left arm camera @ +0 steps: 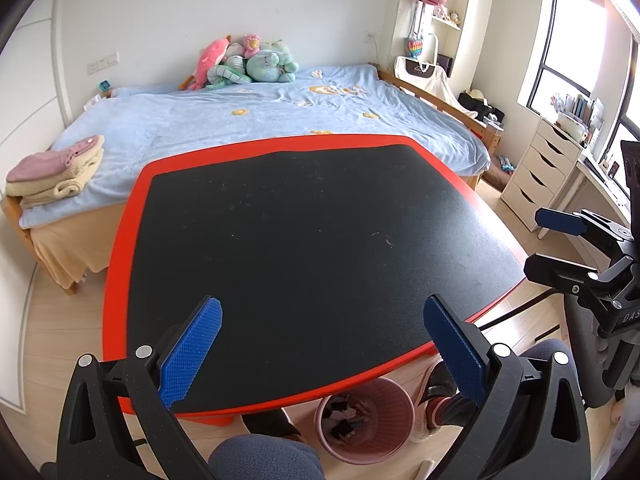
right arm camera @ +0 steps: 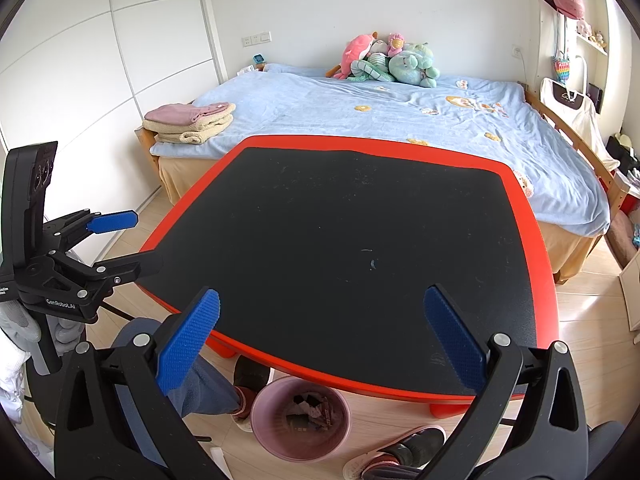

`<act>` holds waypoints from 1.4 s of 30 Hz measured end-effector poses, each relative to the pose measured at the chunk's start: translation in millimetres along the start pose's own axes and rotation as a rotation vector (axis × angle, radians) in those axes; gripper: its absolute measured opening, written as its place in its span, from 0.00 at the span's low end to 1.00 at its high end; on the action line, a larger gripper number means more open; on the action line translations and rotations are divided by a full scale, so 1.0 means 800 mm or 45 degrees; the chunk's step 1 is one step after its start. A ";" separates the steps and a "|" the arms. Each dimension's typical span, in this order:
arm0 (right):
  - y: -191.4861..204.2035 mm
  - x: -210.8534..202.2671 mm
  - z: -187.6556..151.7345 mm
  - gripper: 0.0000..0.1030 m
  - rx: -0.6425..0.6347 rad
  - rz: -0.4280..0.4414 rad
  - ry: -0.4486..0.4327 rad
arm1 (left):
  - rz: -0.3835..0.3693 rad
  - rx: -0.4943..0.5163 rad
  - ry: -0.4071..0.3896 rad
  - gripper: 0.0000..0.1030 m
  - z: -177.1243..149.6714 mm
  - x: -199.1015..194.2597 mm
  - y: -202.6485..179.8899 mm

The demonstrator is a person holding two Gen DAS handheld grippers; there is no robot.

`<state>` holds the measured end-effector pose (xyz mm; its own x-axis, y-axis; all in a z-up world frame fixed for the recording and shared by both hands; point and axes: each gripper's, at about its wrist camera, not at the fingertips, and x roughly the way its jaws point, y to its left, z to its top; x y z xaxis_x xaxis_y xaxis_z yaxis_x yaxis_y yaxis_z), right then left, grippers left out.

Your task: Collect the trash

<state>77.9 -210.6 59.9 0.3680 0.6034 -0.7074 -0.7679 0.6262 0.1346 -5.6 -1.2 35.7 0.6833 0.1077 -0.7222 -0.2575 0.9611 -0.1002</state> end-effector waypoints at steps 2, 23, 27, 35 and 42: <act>0.000 0.000 0.000 0.97 0.000 0.001 -0.001 | -0.002 0.001 0.001 0.94 0.000 0.001 -0.001; 0.001 0.001 0.001 0.97 0.000 -0.001 0.001 | -0.014 0.002 0.014 0.94 -0.003 0.004 -0.003; 0.001 0.001 0.001 0.97 0.000 -0.001 0.001 | -0.016 -0.001 0.016 0.94 -0.003 0.005 -0.002; -0.001 -0.002 -0.001 0.97 0.001 -0.001 0.001 | -0.019 0.010 0.013 0.94 -0.005 0.006 -0.005; -0.005 -0.004 -0.004 0.97 0.003 -0.001 0.002 | 0.006 0.045 -0.001 0.94 -0.004 0.006 -0.009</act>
